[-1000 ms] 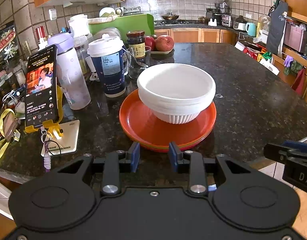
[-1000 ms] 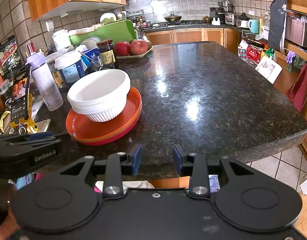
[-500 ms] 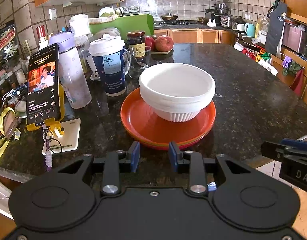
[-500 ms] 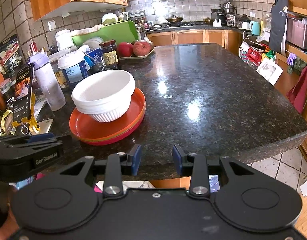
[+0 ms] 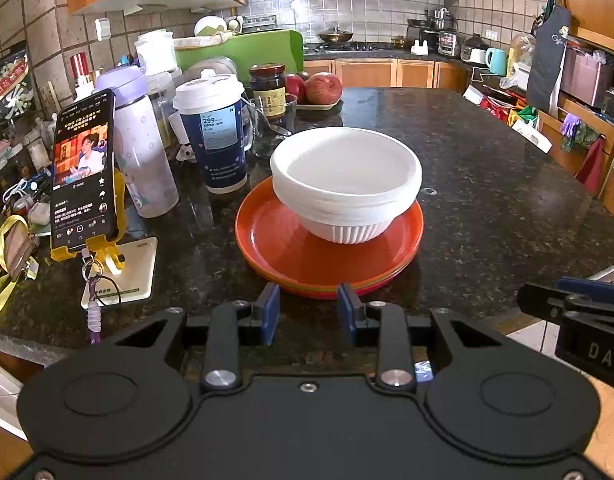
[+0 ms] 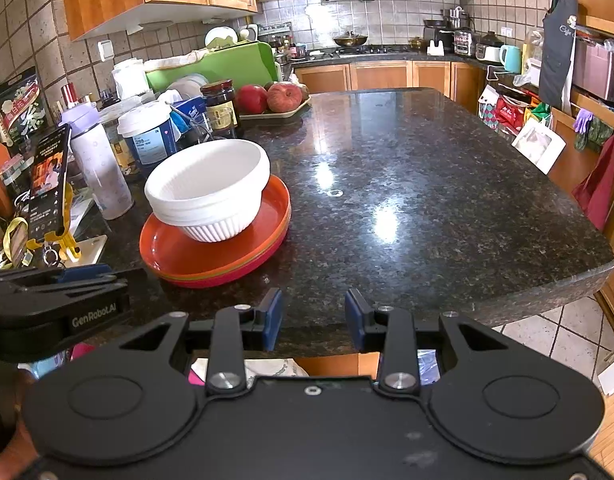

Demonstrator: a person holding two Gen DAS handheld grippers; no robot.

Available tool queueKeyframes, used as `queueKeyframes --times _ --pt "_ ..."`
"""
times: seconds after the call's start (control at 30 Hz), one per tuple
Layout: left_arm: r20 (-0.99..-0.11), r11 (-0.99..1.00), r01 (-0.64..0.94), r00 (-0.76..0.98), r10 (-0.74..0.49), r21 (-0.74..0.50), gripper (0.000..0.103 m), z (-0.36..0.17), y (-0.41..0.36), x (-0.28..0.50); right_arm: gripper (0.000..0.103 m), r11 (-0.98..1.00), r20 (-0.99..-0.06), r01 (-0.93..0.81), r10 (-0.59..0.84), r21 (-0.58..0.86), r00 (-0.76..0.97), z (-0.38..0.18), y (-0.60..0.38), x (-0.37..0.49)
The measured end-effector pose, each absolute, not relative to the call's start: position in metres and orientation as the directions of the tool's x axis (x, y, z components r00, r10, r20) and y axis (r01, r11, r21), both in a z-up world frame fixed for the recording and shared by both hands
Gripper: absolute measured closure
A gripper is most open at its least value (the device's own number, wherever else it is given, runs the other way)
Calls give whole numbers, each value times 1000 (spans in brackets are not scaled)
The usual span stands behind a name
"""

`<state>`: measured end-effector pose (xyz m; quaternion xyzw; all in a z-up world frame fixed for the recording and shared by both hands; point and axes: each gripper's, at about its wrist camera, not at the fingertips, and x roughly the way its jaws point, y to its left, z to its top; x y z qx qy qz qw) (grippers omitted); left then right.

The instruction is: Organize plates and bowls

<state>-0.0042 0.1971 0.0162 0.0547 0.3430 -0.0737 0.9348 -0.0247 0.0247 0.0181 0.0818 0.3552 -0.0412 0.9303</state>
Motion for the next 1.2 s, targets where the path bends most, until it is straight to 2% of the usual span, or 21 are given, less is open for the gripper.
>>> queueKeyframes --times 1.2 --pt "-660 982 179 745 -96 58 61 14 184 6 66 984 -676 123 -5 127 737 14 16 -17"
